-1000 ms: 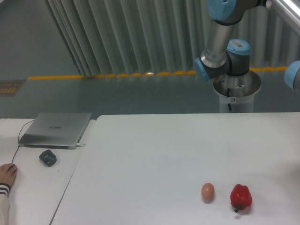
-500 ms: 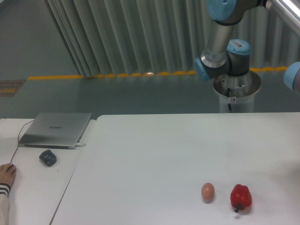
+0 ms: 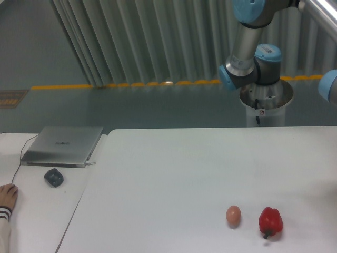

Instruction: Place the green pepper on the table

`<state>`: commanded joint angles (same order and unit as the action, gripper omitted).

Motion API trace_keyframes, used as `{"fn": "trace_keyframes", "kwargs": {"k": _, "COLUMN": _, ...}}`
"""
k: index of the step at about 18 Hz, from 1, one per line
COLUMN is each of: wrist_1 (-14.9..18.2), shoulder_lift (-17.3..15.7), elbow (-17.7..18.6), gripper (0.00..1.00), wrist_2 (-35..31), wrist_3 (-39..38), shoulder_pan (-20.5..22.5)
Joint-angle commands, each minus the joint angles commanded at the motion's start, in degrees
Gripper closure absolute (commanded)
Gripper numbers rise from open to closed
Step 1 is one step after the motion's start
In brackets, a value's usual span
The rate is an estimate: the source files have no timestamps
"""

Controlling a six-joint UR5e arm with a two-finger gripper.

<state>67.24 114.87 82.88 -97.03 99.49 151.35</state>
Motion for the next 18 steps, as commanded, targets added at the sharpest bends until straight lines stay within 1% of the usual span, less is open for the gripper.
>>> {"fn": "trace_keyframes", "kwargs": {"k": 18, "wrist_1": 0.2, "shoulder_lift": 0.0, "elbow": 0.9, "gripper": 0.00, "wrist_2": -0.1, "wrist_3": -0.1, "shoulder_pan": 0.4}}
